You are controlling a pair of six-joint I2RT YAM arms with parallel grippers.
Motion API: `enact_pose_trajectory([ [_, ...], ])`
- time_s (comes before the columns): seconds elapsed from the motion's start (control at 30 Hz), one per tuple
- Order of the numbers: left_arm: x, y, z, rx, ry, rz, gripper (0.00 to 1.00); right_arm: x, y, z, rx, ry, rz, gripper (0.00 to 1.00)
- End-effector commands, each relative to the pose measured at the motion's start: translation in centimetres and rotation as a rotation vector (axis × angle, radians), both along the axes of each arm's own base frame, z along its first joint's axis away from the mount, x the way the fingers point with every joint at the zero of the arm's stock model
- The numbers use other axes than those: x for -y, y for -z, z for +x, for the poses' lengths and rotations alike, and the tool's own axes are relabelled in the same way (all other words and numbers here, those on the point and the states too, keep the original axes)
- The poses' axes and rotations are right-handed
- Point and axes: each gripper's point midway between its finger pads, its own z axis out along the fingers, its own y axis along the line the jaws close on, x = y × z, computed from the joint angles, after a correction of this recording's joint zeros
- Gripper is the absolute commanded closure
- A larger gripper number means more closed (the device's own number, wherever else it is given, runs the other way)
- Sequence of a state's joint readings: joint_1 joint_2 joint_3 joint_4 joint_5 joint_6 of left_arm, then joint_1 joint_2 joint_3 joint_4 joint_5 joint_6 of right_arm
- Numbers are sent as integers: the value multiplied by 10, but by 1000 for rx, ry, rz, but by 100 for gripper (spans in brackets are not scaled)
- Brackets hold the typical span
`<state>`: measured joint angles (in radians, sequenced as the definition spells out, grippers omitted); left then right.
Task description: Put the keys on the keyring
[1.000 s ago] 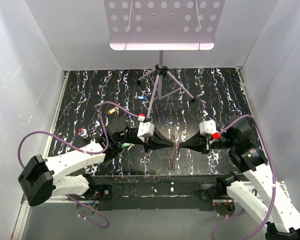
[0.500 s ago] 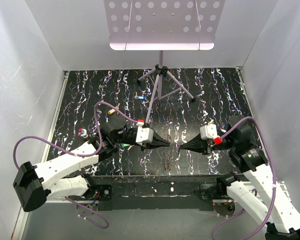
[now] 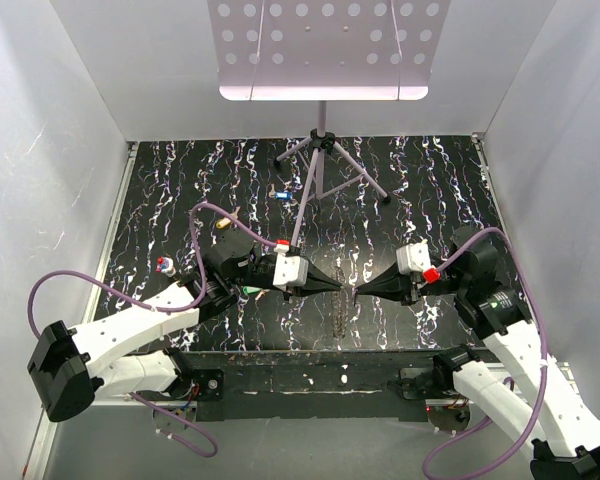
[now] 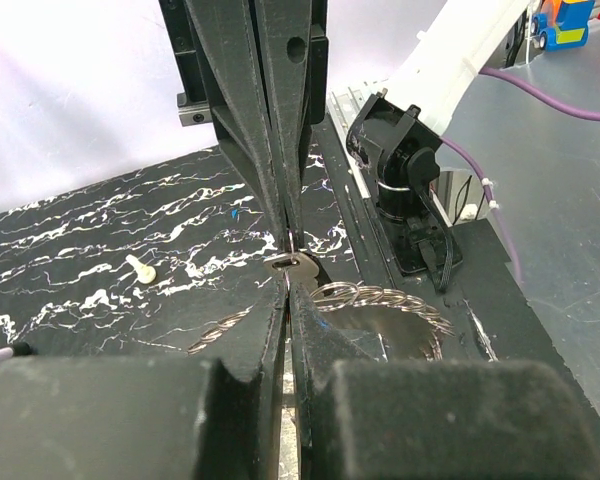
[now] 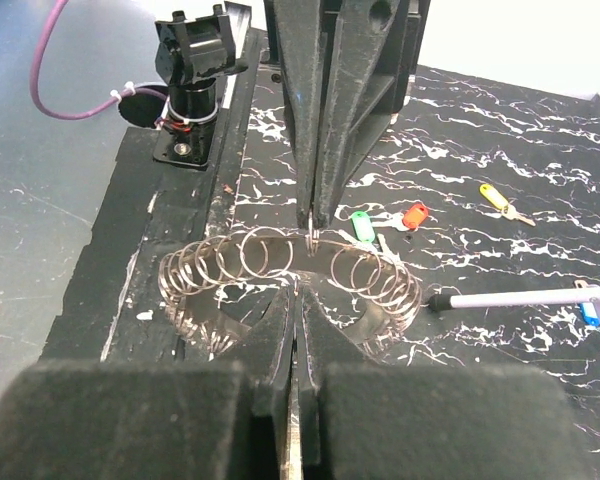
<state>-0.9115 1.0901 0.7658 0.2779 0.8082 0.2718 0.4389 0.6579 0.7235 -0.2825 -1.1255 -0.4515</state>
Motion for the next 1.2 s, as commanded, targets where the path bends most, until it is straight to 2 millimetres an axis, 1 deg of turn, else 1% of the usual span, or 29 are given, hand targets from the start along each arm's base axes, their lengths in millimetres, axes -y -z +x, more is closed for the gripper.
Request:
enact_pose_trajectory([
  [0.0, 2, -18, -1, 38, 12, -60, 100, -3, -18, 9, 50, 24, 33, 99],
  [0.23, 4, -17, -1, 26, 18, -66, 100, -3, -17, 10, 29, 24, 31, 99],
  [0.4, 7, -16, -2, 19, 22, -66, 100, -4, -20, 10, 29, 27, 39, 99],
  [1.17, 7, -14, -1, 19, 16, -60, 100, -3, -19, 6, 16, 10, 32, 99],
])
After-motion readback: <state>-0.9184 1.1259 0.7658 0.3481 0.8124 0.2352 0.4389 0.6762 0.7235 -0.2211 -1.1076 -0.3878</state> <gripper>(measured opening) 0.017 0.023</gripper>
